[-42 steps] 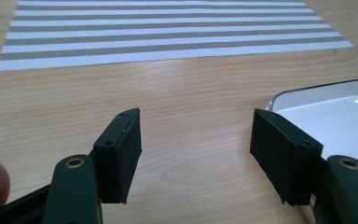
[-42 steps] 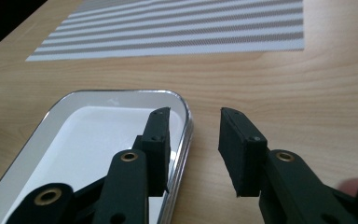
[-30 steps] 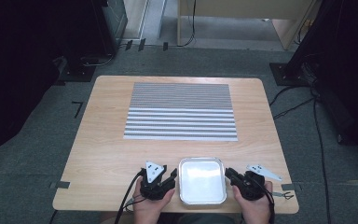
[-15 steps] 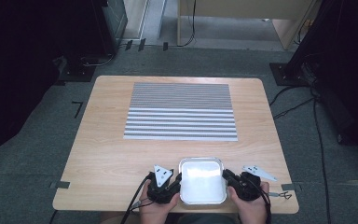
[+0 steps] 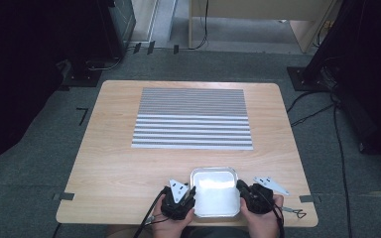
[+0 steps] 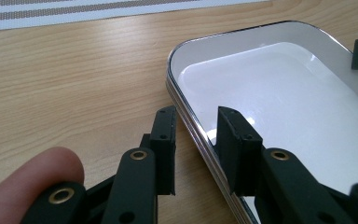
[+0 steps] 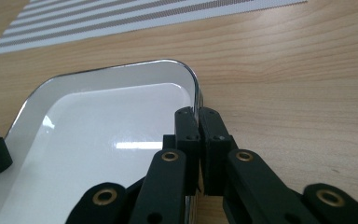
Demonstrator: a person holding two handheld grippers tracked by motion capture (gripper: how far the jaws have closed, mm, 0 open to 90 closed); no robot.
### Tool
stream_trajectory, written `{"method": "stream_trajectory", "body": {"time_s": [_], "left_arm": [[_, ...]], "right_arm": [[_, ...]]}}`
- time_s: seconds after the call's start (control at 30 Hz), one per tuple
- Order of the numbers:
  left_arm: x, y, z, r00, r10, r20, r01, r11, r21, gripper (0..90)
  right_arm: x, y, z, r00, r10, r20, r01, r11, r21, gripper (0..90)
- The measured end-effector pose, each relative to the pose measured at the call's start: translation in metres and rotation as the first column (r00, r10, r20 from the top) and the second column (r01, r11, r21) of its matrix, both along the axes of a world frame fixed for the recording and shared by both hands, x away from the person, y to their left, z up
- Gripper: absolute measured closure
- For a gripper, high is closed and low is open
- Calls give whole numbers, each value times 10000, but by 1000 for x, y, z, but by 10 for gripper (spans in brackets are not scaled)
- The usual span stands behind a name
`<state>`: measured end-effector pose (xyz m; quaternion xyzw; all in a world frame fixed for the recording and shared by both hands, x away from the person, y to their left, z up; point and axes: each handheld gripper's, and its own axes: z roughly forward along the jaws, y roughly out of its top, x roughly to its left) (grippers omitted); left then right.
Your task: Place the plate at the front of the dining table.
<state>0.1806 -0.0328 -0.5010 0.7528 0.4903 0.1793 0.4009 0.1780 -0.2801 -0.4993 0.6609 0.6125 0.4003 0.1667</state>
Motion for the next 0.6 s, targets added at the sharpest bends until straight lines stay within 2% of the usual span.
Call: {"method": "stream_trajectory", "body": {"time_s": [0.1, 0.13, 0.3, 0.47, 0.6], "left_arm": [[-1, 0, 0, 10000, -28, 22, 28, 10000, -10, 679], [-1, -1, 0, 10000, -46, 38, 46, 10000, 2, 679], [-3, -2, 1, 10000, -60, 58, 60, 9999, -87, 678], [-6, -6, 2, 9999, -104, 80, 105, 9997, -203, 677], [-8, -10, 3, 9997, -214, 64, 216, 9995, -236, 676]], "right_arm": [[0, -4, 1, 9995, -296, -125, 303, 9974, 654, 900], [1, -4, 1, 9994, -308, -176, 320, 9969, 723, 900], [-1, -6, 3, 9990, -444, -38, 446, 9954, 853, 900], [-4, -7, 9, 9971, -650, 397, 618, 9951, 766, 900], [-5, -9, 9, 9957, -824, 414, 791, 9940, 754, 900]]}}
